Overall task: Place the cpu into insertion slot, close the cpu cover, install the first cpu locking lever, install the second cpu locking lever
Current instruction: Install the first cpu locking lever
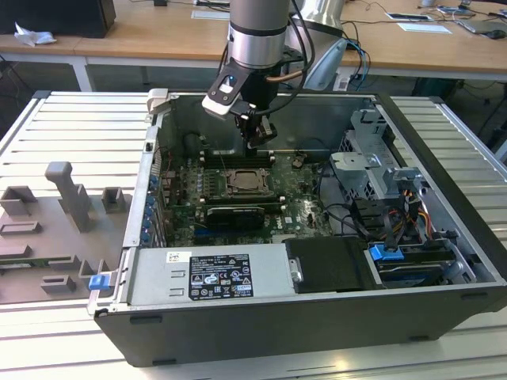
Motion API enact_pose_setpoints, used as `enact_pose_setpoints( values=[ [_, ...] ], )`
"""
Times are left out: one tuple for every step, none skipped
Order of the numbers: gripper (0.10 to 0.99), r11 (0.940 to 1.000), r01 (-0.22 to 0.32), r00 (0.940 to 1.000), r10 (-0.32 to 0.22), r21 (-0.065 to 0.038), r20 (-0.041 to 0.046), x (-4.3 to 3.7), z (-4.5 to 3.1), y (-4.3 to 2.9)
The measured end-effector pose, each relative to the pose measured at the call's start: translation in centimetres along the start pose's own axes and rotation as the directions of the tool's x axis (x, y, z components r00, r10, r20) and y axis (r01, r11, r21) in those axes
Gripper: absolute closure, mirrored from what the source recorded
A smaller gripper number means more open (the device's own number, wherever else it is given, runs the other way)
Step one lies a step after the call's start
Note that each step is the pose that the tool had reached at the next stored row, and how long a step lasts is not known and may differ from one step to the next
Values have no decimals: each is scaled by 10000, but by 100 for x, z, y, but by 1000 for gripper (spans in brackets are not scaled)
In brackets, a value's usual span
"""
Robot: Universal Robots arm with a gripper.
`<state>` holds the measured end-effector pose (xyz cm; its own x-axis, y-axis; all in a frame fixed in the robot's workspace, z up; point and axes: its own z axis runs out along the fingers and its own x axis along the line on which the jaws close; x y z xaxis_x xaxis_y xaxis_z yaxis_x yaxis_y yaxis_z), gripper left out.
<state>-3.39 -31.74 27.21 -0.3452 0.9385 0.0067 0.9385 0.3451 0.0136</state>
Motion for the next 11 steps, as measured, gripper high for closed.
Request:
enact_pose_setpoints(
  values=[
    [980, 10000, 10, 10000, -10, 0, -1, 0, 0, 0],
    [980, 10000, 24, 10000, -24, 0, 0, 0, 0, 0],
    [980, 10000, 33, 10000, -33, 1, -1, 0, 0, 0],
    [980, 10000, 54, 10000, -54, 0, -1, 0, 0, 0],
    [980, 10000, 63, 10000, -63, 1, -1, 0, 0, 0],
    [980, 10000, 72, 10000, -72, 1, -1, 0, 0, 0],
    [980, 10000, 89, 10000, -89, 1, -1, 0, 0, 0],
    [980, 9999, 103, 9999, -103, 1, -2, 0, 0, 0],
    [980, 9999, 119, 9999, -119, 1, -2, 0, 0, 0],
    [980, 9999, 135, 9999, -135, 1, -2, 0, 0, 0],
    [980, 9999, 147, 9999, -147, 2, -2, 0, 0, 0]
  ],
)
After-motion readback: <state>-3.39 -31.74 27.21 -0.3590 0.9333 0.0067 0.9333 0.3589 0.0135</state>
